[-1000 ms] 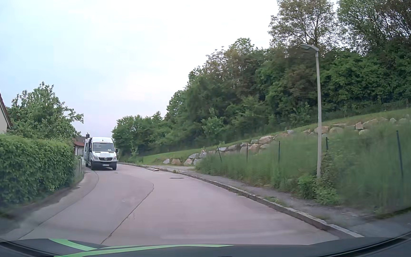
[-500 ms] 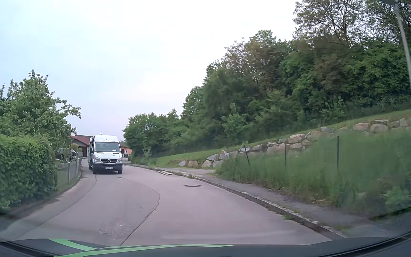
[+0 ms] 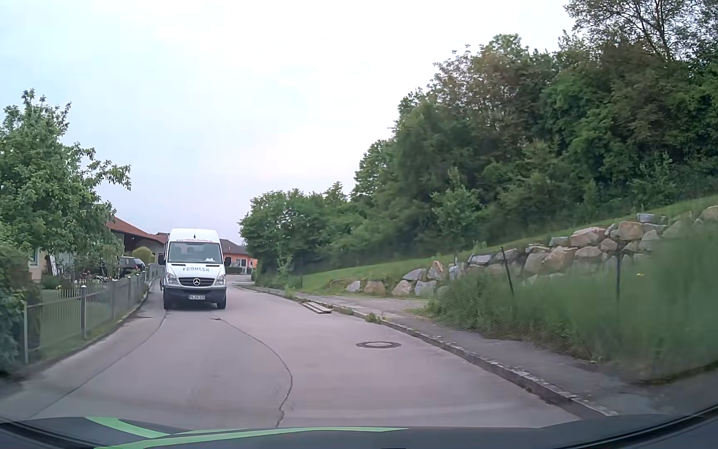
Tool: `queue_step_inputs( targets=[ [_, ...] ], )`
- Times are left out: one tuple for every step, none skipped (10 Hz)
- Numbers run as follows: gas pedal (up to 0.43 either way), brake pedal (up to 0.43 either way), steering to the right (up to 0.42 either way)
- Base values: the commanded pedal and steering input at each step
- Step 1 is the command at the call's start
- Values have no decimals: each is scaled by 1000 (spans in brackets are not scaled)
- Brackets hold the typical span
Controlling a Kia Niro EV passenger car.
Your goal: Follow the waypoints while adhering to traffic rules and regulations
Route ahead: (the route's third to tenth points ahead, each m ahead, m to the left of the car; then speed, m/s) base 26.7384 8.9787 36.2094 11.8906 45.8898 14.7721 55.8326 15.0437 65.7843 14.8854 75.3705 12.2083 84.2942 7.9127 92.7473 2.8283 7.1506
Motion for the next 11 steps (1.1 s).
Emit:
queue_step_inputs(
  targets=[
    [0,0,-90],
    [0,0,-89],
    [0,0,-89],
    [0,0,-90],
    [0,134,-90],
    [0,238,-90],
    [0,280,-89],
    [0,293,-87],
    [0,287,-83],
    [0,280,-82],
    [0,268,-81]
  ],
)
